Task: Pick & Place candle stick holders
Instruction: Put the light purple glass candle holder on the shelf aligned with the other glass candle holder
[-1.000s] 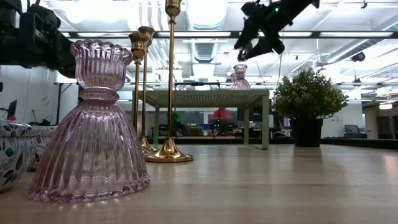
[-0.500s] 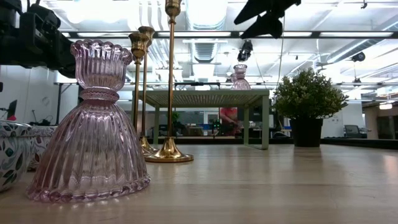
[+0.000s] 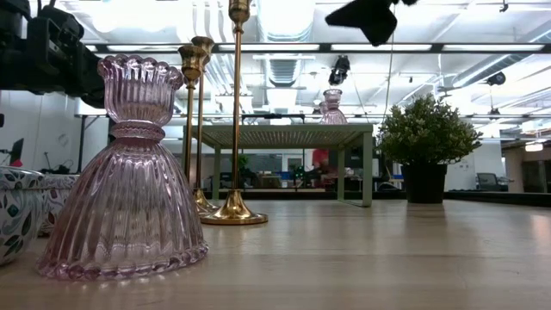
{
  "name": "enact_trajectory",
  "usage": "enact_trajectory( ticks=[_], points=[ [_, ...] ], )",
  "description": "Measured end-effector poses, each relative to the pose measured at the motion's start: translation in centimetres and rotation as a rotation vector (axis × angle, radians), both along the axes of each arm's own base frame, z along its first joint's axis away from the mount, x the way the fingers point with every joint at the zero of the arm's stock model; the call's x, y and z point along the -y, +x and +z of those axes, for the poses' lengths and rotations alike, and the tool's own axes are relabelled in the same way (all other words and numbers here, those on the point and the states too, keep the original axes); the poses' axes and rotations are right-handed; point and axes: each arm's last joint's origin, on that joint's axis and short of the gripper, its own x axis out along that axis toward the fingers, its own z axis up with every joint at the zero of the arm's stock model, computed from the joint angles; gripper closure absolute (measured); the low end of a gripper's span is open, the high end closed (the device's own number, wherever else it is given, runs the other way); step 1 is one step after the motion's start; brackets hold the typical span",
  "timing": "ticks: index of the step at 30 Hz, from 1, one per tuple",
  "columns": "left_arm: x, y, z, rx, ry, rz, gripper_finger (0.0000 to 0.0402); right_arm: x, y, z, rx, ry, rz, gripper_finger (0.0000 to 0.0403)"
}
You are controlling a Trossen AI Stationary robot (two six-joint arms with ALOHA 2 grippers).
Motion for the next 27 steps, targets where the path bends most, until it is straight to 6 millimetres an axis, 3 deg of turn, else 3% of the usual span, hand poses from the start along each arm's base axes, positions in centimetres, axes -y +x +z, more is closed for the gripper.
enact_trajectory(
  ticks=[11,19,27],
  points=[
    [0.0,0.0,0.0,-0.001,0.000,0.000,0.0392,-5.8,3.6,-8.4,0.022,0.035,0.143,0.0137],
    [0.0,0.0,0.0,-0.001,0.000,0.000,0.0392,-8.7,7.8,-10.6,0.011,0.026,0.181,0.0098],
    [0.0,0.0,0.0,-0.001,0.001,0.000,0.0392,-10.3,11.0,-12.2,-0.025,0.016,0.182,0.0043]
  ],
)
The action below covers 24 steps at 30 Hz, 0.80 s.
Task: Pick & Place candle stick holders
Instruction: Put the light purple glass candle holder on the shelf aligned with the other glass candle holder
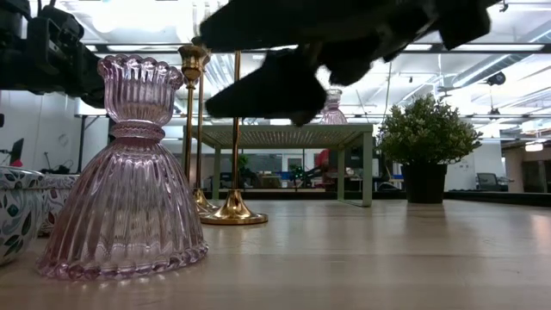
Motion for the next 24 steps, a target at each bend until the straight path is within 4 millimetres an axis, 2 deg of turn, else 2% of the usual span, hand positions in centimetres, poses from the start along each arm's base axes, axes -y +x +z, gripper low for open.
enact_trajectory(
  ticks=[11,17,24],
  points=[
    [0.0,0.0,0.0,-0.001,0.000,0.000,0.0392,-1.8,3.6,-1.2,0.019,0.019,0.015,0.0039],
    [0.0,0.0,0.0,0.000,0.000,0.000,0.0392,-1.8,3.9,-0.8,0.031,0.025,0.012,0.0043],
    [0.0,0.0,0.0,0.000,0.000,0.000,0.0392,-1.8,3.8,-1.0,0.015,0.043,0.000,0.0085]
  ],
)
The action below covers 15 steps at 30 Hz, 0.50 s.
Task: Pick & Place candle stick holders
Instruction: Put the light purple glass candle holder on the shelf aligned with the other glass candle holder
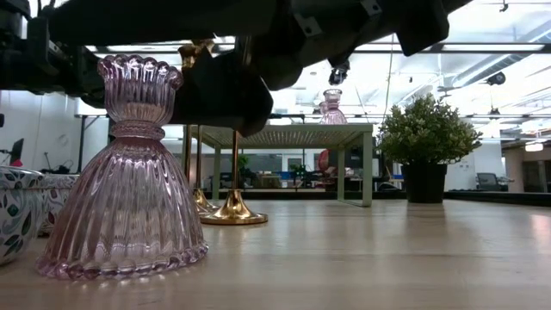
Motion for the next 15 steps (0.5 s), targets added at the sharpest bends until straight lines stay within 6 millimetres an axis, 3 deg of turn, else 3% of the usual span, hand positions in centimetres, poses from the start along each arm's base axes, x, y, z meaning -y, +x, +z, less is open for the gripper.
enact_trajectory(
  ticks=[15],
  points=[
    [0.00,0.00,0.00,0.000,0.000,0.000,0.0392,0.09,-0.13,-0.26,-0.024,0.043,-0.027,0.0206]
  ],
)
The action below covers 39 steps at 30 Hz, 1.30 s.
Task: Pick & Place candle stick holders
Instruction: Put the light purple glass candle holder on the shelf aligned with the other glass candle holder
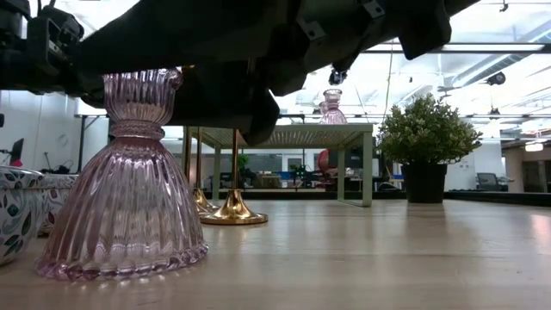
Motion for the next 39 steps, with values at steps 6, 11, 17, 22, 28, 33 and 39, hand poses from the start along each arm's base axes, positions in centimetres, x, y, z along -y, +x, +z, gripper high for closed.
enact_trajectory(
  ticks=[6,11,17,22,28,33,39],
  points=[
    [0.0,0.0,0.0,0.000,0.000,0.000,0.0392,0.0,0.0,0.0,-0.001,0.005,-0.002,0.0241],
    [0.0,0.0,0.0,0.000,0.000,0.000,0.0392,0.0,0.0,0.0,-0.005,0.020,-0.009,0.0230],
    [0.0,0.0,0.0,0.000,0.000,0.000,0.0392,0.0,0.0,0.1,-0.010,0.029,-0.001,0.0225],
    [0.0,0.0,0.0,0.000,0.000,-0.001,0.0392,-0.2,-0.2,0.6,-0.020,0.068,0.063,0.0237],
    [0.0,0.0,0.0,0.000,0.000,0.000,0.0392,-0.1,-1.0,1.7,-0.097,0.056,0.051,0.0227],
    [0.0,0.0,0.0,0.000,0.000,0.000,0.0392,-0.3,-1.8,2.4,-0.145,0.049,0.047,0.0230],
    [0.0,0.0,0.0,0.000,0.000,-0.001,0.0392,-1.3,-2.6,4.3,-0.108,0.062,0.081,0.0235]
  ],
)
